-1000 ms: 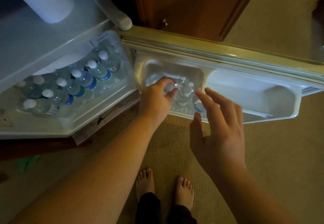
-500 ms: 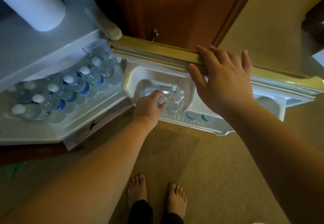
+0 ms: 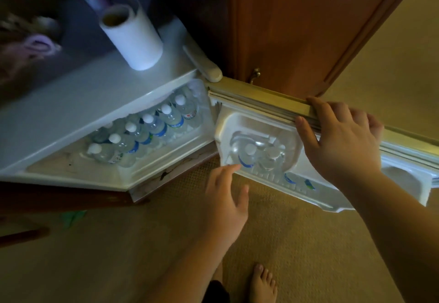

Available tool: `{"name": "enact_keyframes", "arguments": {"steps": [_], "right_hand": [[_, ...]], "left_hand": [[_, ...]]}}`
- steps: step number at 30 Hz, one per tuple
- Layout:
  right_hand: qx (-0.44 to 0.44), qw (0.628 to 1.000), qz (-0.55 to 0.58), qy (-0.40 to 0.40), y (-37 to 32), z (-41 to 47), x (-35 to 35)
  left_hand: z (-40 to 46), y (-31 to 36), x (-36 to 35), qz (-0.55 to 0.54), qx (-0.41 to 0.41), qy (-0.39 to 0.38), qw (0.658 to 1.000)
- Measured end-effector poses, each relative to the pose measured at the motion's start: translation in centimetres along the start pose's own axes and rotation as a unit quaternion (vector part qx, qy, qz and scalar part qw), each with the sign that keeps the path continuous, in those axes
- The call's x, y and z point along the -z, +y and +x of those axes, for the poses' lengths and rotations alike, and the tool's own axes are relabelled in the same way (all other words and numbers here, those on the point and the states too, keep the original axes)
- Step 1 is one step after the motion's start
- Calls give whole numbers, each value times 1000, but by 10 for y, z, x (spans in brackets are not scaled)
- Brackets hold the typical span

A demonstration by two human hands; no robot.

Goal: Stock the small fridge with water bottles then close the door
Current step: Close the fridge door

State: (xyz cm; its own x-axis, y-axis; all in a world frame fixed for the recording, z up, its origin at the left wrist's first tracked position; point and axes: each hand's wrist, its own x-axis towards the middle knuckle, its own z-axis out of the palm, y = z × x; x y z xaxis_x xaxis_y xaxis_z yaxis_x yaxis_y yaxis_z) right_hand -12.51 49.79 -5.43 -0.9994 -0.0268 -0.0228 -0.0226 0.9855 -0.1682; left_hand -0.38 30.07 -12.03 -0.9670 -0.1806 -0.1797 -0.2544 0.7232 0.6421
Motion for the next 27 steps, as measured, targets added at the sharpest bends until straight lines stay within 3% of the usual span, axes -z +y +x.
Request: {"name": "enact_keyframes", "arguments": {"steps": [5, 8, 14, 17, 20, 27], "right_hand": [[-31, 999, 4, -40, -16, -16, 9], [-46, 997, 0, -59, -24, -28, 12], [-48, 994, -27, -99, -39, -53, 15], [-24, 993, -26, -116, -44, -69, 16], [9, 991, 4, -131, -49, -86, 13], [95, 967, 116, -206, -73, -124, 4]], "left_hand": [[-27, -38, 119, 77, 34, 205, 975], [-8, -65, 196, 147, 59, 263, 952], [51, -140, 270, 281, 133, 191, 931], [59, -170, 281, 247, 167, 125, 946], [48, -188, 274, 278, 177, 65, 942], [37, -190, 267, 292, 163, 78, 939]]}}
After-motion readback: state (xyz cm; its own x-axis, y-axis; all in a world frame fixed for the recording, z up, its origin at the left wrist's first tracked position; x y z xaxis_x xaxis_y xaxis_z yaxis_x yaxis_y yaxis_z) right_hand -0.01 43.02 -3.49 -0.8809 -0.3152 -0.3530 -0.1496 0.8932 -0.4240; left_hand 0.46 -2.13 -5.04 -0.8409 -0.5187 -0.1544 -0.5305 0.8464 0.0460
